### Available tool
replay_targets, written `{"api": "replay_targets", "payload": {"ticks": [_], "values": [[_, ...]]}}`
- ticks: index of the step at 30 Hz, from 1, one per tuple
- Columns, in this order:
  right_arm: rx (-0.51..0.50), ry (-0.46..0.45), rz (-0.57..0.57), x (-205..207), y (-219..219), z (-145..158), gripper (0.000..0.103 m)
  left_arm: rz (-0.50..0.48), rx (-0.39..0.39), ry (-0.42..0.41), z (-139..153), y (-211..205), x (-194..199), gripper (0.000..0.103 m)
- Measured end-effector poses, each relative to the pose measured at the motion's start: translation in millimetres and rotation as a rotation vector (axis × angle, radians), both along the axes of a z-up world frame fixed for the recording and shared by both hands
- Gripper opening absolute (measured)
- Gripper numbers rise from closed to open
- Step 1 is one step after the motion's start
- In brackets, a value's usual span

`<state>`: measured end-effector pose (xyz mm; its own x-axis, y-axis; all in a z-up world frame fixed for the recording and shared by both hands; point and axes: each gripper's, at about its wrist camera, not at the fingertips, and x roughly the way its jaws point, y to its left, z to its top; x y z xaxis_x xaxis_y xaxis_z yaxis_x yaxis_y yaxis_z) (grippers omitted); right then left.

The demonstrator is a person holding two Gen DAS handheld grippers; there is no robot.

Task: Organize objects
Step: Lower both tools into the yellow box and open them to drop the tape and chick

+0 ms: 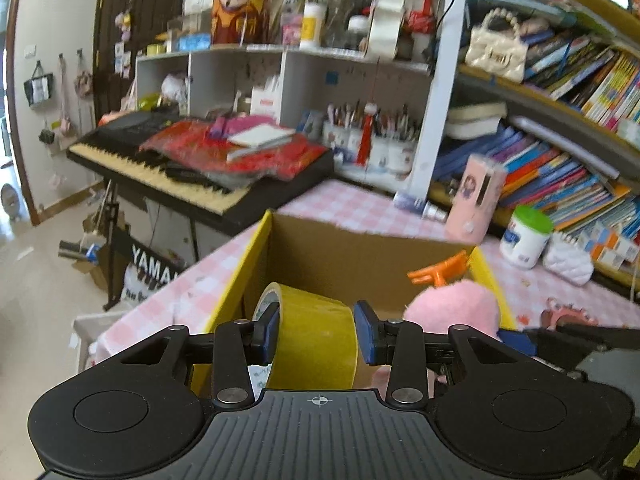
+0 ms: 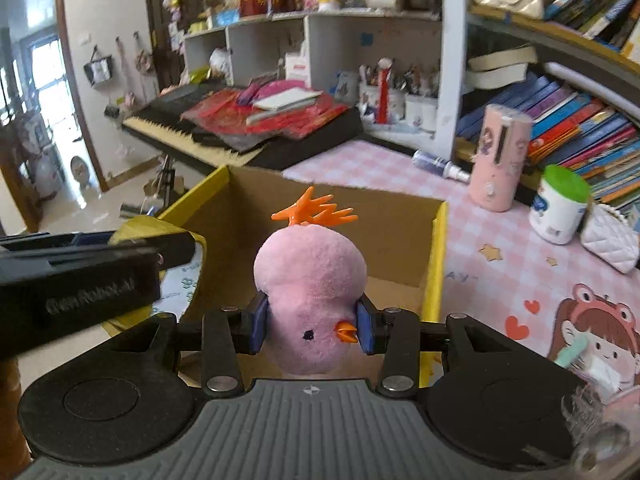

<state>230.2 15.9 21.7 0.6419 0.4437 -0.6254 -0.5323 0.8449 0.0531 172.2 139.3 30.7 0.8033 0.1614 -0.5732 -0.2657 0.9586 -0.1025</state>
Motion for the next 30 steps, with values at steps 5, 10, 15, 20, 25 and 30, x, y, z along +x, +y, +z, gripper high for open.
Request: {"api": "replay_targets", "payload": {"ticks": [5, 10, 15, 20, 25, 30], "values": [[-0.041, 0.027, 0.043, 11.8, 12.5, -12.9, 0.041, 0.019, -0.007, 0.062, -14.5, 5.2, 10.8, 0.037], [-0.100, 0.057, 0.084, 18.0, 23.2, -25.4, 0.041, 0.037, -0.023, 0.117, -28.7, 11.5, 16.6, 0.037], [-0.140, 0.087, 0.116, 22.3, 29.4, -33.7, 0.041, 0.039, -0.030, 0.132, -33.3, 11.8, 17.9, 0.038], [-0.133, 0.145, 0.113, 30.4, 30.4, -40.1, 0.043, 0.039, -0.045, 0.131, -33.2, 13.7, 18.0, 0.040], [-0.110, 0.154, 0.084, 29.5, 26.2, -39.4, 0.046, 0.031, -0.060, 0.111, -28.9, 10.9, 13.8, 0.055], [-0.074, 0.121, 0.069, 18.6, 21.7, -30.0, 0.055, 0.036, -0.062, 0.077, -20.3, 9.2, 4.2, 0.065]]}}
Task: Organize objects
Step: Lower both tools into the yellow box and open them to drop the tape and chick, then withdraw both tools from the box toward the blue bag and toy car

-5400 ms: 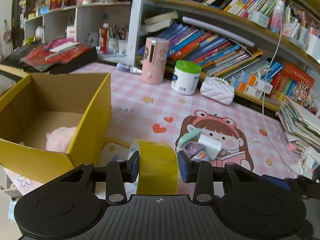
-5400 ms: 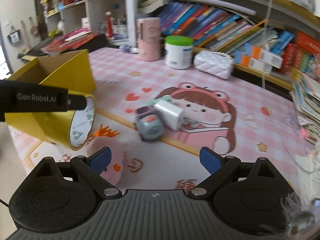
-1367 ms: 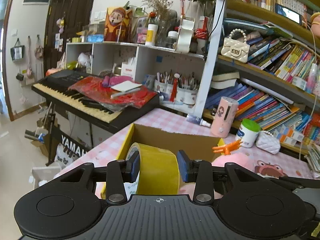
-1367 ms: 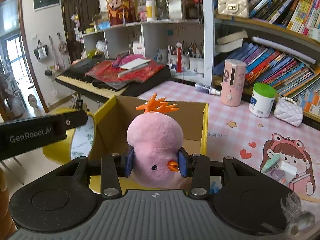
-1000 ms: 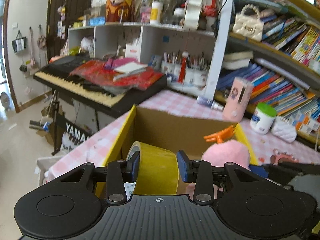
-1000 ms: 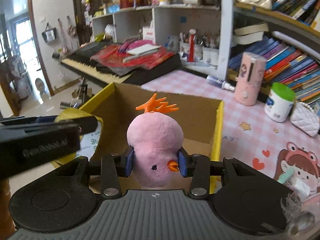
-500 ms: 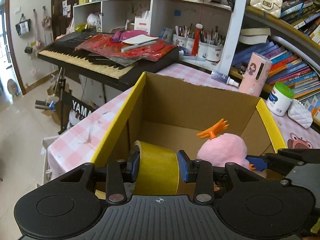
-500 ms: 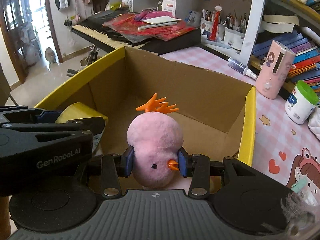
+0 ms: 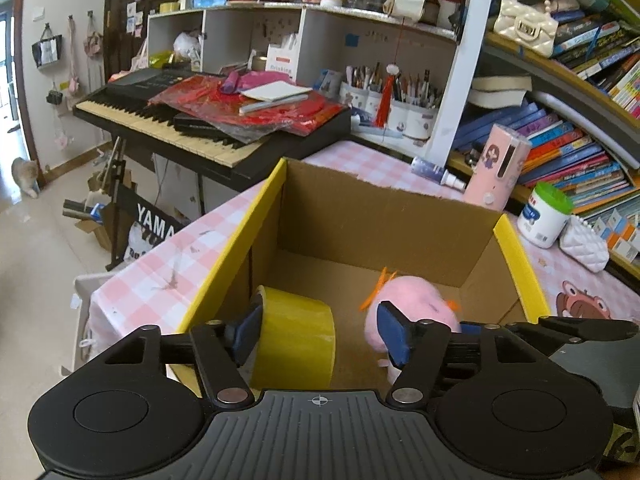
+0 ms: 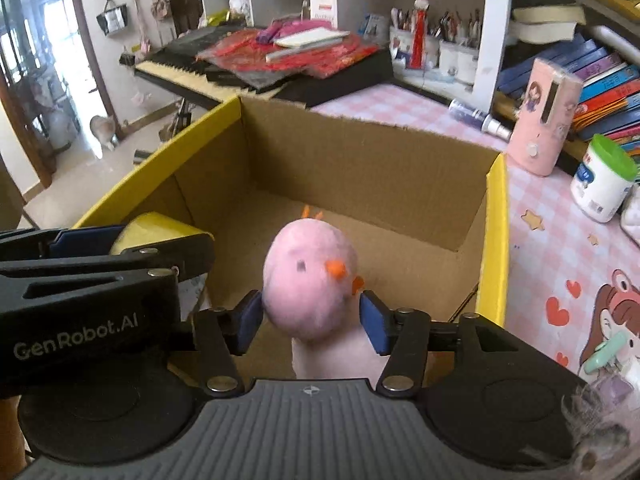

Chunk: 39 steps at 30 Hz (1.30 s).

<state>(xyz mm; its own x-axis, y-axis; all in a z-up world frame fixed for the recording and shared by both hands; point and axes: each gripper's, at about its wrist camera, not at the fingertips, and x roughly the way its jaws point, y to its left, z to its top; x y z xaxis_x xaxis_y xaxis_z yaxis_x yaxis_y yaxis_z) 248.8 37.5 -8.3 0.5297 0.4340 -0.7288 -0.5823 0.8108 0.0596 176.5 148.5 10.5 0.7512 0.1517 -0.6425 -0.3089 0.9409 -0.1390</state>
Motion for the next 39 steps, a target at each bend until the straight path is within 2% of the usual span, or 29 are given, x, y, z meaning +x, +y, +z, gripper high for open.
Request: {"api": "replay_targets", "payload": {"ticks": [4, 13, 20, 24, 31, 39], "values": [[0.022, -0.046, -0.010, -15.2, -4.4, 10.0, 0.072, 0.005, 0.008, -0.037, 9.5, -2.4, -13.5, 0.070], [0.049, -0.134, -0.071, -57.2, -23.3, 26.9, 0.078, 0.000, 0.027, -0.120, 24.6, -10.2, -50.8, 0.085], [0.019, -0.185, -0.124, -86.0, -33.3, 31.3, 0.080, 0.016, 0.013, -0.141, 23.9, -9.2, -76.7, 0.085], [-0.019, -0.205, -0.144, -104.2, -36.2, 28.3, 0.084, 0.044, 0.024, -0.125, 17.4, -9.7, -94.4, 0.085], [-0.102, -0.214, -0.218, -135.8, -40.9, 17.1, 0.090, 0.101, 0.044, -0.031, 0.5, -5.0, -123.5, 0.086], [-0.112, -0.166, -0.300, -166.4, -50.1, 5.3, 0.092, 0.075, 0.075, 0.011, -7.4, -5.9, -157.8, 0.090]]}}
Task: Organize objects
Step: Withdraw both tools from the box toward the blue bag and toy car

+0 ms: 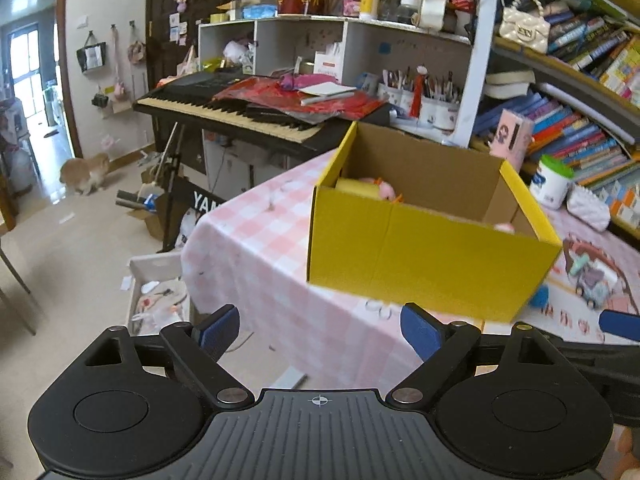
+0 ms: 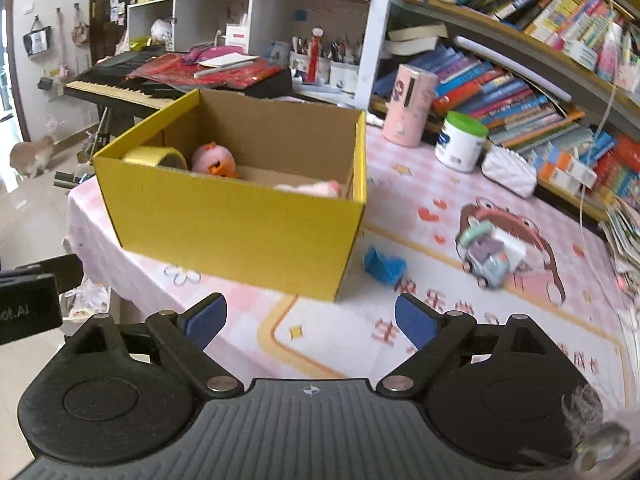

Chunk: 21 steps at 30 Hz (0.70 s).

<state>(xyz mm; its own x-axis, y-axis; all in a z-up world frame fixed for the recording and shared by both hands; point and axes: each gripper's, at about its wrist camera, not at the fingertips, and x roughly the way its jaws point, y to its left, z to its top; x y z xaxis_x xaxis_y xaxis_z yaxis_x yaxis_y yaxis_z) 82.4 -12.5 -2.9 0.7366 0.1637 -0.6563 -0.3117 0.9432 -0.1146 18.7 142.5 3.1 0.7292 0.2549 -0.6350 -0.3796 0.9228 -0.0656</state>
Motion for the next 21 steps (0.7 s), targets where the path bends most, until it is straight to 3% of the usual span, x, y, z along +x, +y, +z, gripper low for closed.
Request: {"api": "replay_targets", "payload": {"ticks": [12, 21], "values": [[0.009, 0.007, -0.030, -49.8, -4.9, -5.6, 0.094, -0.103, 0.073, 0.031, -2.9, -15.0, -38.7, 0.090], [-0.006, 0.004, -0.062, -73.4, -13.1, -6.8, 0.094, -0.135, 0.059, 0.033, -5.5, -19.9, -52.7, 0.090]]}}
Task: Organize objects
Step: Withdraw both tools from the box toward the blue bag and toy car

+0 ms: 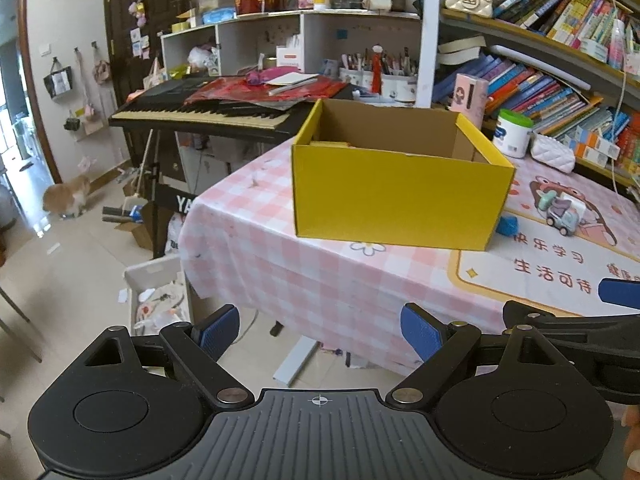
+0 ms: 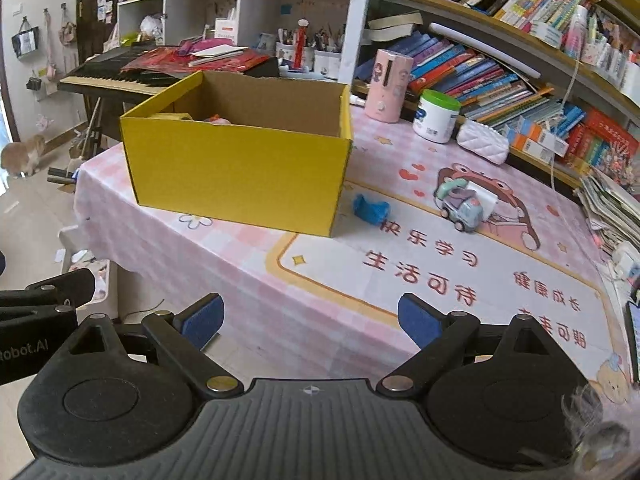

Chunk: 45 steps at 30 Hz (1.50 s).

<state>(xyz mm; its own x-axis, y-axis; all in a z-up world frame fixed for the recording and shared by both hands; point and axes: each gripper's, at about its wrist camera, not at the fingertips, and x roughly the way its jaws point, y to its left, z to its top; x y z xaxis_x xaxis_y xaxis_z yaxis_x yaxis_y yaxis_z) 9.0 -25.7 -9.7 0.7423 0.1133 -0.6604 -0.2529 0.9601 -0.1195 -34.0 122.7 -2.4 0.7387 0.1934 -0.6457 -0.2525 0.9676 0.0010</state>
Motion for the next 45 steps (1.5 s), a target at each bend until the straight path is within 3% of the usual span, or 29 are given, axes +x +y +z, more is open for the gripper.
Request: {"api": "replay_targets", "payload": {"ticks": [22, 34, 45], "values": [[-0.007, 0.018, -0.274, -1.9, -96.2, 0.4, 0.095, -0.270, -0.013, 0.010, -2.8, -87.3, 36.8, 0.090], [0.026, 0.046, -0.293, 42.8, -148.6, -2.4, 0.095, -0.292, 0.000, 0.016, -1.7, -134.5, 76.1, 0.090], [0.030, 0.057, -0.209, 112.4, -187.2, -2.6, 0.095, -0.210, -0.014, 0.044, -8.2, -173.8, 130.4, 0.090]]}}
